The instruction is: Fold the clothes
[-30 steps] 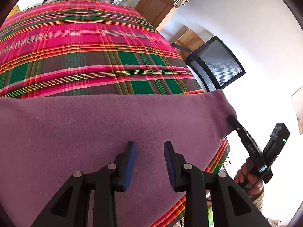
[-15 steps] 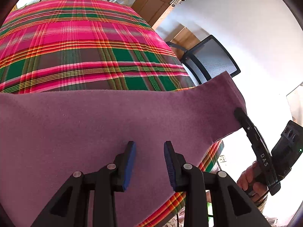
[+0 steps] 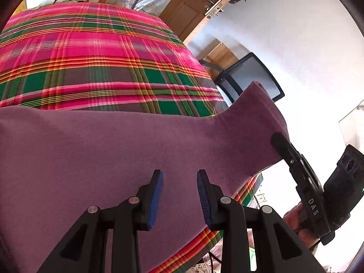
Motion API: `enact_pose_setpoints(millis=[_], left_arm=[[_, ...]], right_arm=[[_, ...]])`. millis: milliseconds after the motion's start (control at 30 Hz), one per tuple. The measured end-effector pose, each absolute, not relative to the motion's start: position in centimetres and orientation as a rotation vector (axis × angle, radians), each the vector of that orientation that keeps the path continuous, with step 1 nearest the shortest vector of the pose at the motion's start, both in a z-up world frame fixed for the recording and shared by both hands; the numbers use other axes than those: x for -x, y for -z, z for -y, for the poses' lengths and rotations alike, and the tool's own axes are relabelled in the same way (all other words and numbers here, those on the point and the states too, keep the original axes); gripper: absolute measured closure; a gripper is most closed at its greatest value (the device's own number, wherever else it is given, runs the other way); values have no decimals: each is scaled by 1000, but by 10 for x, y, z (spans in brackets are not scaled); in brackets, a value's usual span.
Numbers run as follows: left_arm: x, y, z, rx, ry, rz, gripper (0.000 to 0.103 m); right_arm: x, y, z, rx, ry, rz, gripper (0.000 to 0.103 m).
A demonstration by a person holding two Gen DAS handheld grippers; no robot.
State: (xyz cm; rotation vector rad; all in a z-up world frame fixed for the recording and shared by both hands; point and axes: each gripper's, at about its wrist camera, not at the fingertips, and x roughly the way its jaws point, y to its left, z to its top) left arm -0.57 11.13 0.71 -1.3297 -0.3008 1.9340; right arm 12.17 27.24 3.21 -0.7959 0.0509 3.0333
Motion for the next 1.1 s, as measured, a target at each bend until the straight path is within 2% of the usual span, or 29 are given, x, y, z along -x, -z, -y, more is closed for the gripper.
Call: enact_pose_setpoints(millis=[567, 1100], left_arm=[[0, -8, -70, 1323, -1963, 360, 72], [-1, -10, -29, 1301, -2043, 418, 72]], right_arm=[[-101, -18, -206, 900, -3137, -21, 92], [-85, 7, -164, 1044, -3203, -67, 92]])
